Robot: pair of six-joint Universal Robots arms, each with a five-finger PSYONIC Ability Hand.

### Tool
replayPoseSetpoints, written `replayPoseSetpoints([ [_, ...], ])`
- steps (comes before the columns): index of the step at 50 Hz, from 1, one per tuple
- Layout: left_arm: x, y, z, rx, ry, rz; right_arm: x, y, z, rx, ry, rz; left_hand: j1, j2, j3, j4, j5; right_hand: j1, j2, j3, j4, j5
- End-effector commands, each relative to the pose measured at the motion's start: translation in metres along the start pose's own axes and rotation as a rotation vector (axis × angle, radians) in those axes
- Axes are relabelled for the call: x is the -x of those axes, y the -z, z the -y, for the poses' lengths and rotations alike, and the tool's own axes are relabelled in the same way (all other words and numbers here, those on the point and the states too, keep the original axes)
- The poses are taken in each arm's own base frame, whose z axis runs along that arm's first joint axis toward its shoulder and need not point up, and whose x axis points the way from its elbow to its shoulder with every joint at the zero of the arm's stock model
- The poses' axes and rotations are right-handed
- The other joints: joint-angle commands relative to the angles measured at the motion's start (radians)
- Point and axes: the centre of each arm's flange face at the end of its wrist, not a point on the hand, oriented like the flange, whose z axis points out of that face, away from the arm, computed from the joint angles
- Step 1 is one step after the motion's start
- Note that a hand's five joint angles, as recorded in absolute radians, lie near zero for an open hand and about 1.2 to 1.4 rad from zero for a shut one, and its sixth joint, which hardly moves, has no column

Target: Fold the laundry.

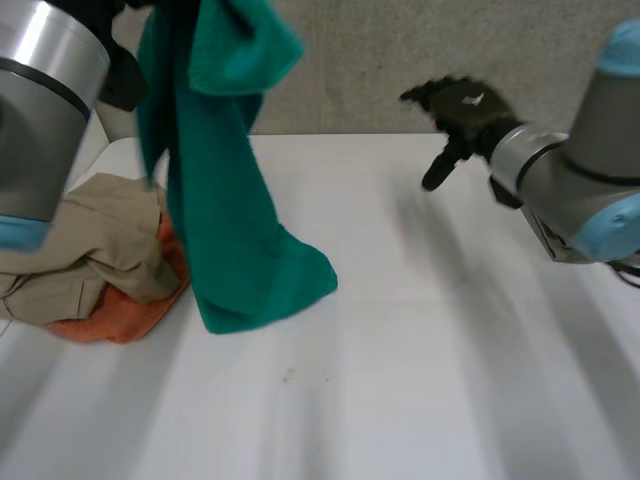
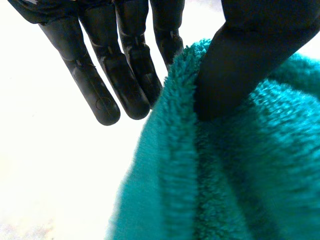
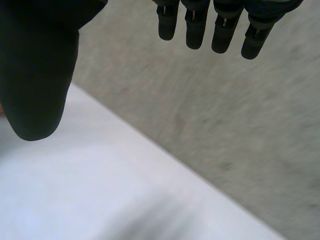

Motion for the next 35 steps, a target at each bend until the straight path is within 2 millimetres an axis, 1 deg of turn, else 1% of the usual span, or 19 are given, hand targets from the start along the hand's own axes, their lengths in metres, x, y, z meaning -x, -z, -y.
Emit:
replayPoseSetpoints([
  [1, -0.028, 0.026, 0.039, -0.008, 0.008, -0.105, 0.053, -0.034, -0.040, 0.015, -0.062, 0.279, 0.268, 0.197, 0.203, 0.196, 0.261, -0.048, -0.037, -0.036, -0.040, -0.046],
  [4, -0.034, 0.036, 0.043, -0.006, 0.010, -0.128, 0.087, -0.033, -0.051, 0.053, -0.111, 0.406, 0.268, 0.197, 0.203, 0.196, 0.261, -0.048, -0.037, -0.036, -0.040, -0.046],
  [5, -0.034, 0.038, 0.043, -0.002, 0.010, -0.131, 0.109, -0.030, -0.058, 0.078, -0.141, 0.477, 0.268, 0.197, 0.203, 0.196, 0.261, -0.048, -0.037, -0.036, -0.040, -0.046],
  [9, -0.035, 0.044, 0.040, 0.013, 0.012, -0.134, 0.158, -0.022, -0.076, 0.145, -0.214, 0.604, 0.268, 0.197, 0.203, 0.196, 0.261, -0.048, -0.037, -0.036, -0.040, -0.046],
  [10, -0.035, 0.044, 0.037, 0.022, 0.014, -0.135, 0.162, -0.022, -0.080, 0.153, -0.223, 0.607, 0.268, 0.197, 0.203, 0.196, 0.261, 0.105, 0.115, 0.117, 0.113, 0.107],
  [11, -0.034, 0.044, 0.036, 0.023, 0.014, -0.132, 0.166, -0.022, -0.082, 0.156, -0.232, 0.606, 0.268, 0.197, 0.203, 0.196, 0.261, 0.429, 0.439, 0.441, 0.437, 0.431],
  [12, -0.034, 0.044, 0.035, 0.025, 0.014, -0.131, 0.165, -0.027, -0.083, 0.147, -0.237, 0.577, 0.268, 0.197, 0.203, 0.196, 0.261, 1.084, 1.094, 1.095, 1.091, 1.085],
  [14, -0.033, 0.042, 0.035, 0.024, 0.012, -0.129, 0.158, -0.035, -0.077, 0.117, -0.229, 0.504, 0.268, 0.197, 0.203, 0.196, 0.261, 1.174, 1.184, 1.186, 1.182, 1.176],
  [17, -0.027, 0.036, 0.028, 0.031, 0.008, -0.114, 0.122, -0.051, -0.057, 0.033, -0.194, 0.275, 0.268, 0.197, 0.203, 0.196, 0.261, 1.174, 1.184, 1.186, 1.182, 1.176],
  [18, -0.025, 0.034, 0.026, 0.030, 0.006, -0.109, 0.089, -0.057, -0.043, -0.012, -0.175, 0.142, 0.268, 0.197, 0.203, 0.196, 0.261, 1.174, 1.184, 1.186, 1.182, 1.176],
  [20, -0.017, 0.028, 0.024, 0.021, -0.003, -0.087, 0.067, -0.058, -0.029, -0.050, -0.155, 0.066, 0.268, 0.197, 0.203, 0.196, 0.261, 1.174, 1.184, 1.186, 1.182, 1.176],
  [21, -0.014, 0.027, 0.023, 0.018, -0.007, -0.079, 0.045, -0.055, -0.009, -0.091, -0.126, 0.017, 0.268, 0.197, 0.203, 0.196, 0.261, 1.174, 1.184, 1.186, 1.182, 1.176],
  [24, 0.004, 0.020, 0.019, 0.012, -0.027, -0.035, 0.009, -0.041, 0.031, -0.158, -0.068, -0.056, 0.268, 0.197, 0.203, 0.196, 0.261, 1.174, 1.184, 1.186, 1.182, 1.176],
  [26, 0.019, 0.015, 0.006, 0.032, -0.031, -0.002, -0.004, -0.032, 0.045, -0.173, -0.043, -0.086, 0.268, 0.197, 0.203, 0.196, 0.261, 1.174, 1.184, 1.186, 1.182, 1.176],
  [27, 0.022, 0.014, 0.000, 0.044, -0.029, 0.008, -0.011, -0.021, 0.061, -0.192, -0.018, -0.107, 0.268, 0.197, 0.203, 0.196, 0.261, 1.174, 1.184, 1.186, 1.182, 1.176],
  [30, 0.033, 0.013, -0.025, 0.089, -0.021, 0.055, -0.015, -0.006, 0.079, -0.213, 0.036, -0.124, 0.268, 0.197, 0.203, 0.196, 0.261, 1.174, 1.184, 1.186, 1.182, 1.176],
  [31, 0.036, 0.013, -0.031, 0.101, -0.019, 0.071, -0.015, 0.001, 0.081, -0.201, 0.077, -0.130, 0.268, 0.197, 0.203, 0.196, 0.261, 1.174, 1.184, 1.186, 1.182, 1.176],
  [33, 0.046, 0.018, -0.058, 0.166, -0.011, 0.118, -0.013, 0.008, 0.076, -0.162, 0.118, -0.130, 0.268, 0.197, 0.203, 0.196, 0.261, 1.174, 1.184, 1.186, 1.182, 1.176],
  [35, 0.052, 0.024, -0.079, 0.221, -0.003, 0.144, -0.008, 0.017, 0.061, -0.084, 0.183, -0.123, 0.268, 0.197, 0.203, 0.196, 0.261, 1.174, 1.184, 1.186, 1.182, 1.176],
])
